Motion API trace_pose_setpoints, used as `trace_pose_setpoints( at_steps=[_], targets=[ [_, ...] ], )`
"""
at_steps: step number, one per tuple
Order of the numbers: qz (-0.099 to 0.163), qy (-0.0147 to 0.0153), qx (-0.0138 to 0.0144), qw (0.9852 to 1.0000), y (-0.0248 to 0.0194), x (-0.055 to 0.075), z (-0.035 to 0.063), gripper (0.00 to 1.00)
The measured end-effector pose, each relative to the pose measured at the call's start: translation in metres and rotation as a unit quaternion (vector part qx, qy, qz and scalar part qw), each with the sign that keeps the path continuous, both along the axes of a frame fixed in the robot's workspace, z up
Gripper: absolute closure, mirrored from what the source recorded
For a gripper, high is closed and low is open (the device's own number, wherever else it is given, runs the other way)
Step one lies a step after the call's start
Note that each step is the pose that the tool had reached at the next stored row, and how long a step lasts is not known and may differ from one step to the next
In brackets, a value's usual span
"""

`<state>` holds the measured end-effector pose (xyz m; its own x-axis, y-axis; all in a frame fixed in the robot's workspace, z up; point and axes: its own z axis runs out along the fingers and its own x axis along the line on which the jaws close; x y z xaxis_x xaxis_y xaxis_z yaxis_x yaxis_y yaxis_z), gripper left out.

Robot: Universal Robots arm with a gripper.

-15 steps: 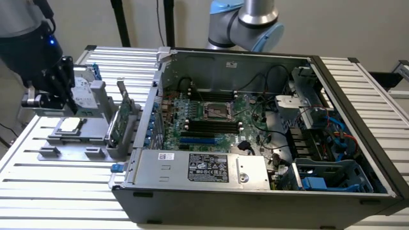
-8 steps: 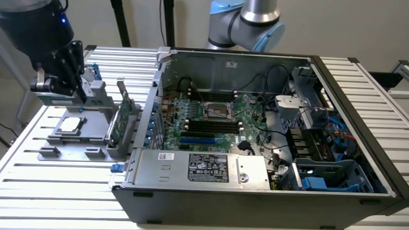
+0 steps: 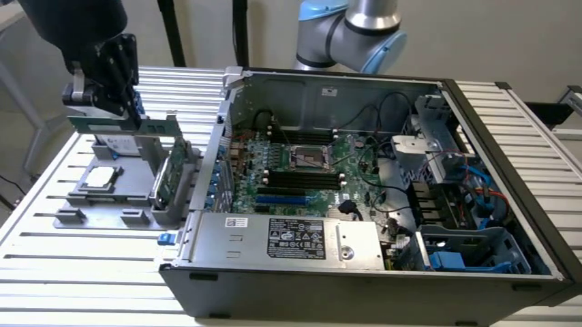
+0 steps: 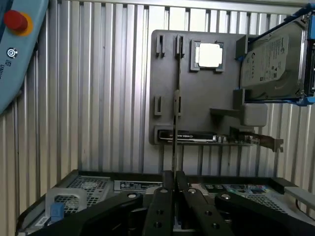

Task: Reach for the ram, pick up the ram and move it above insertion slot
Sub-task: 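Pick up the ram and move it above insertion slot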

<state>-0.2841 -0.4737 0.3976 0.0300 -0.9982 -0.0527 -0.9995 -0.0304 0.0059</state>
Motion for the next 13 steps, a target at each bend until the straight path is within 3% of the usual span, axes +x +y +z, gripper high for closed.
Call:
trace_pose_setpoints(
  at_steps=[13],
  targets=[
    [0.0,0.0,0.0015,1.0,0.0072,0.049,0.0024,0.86]
  ],
)
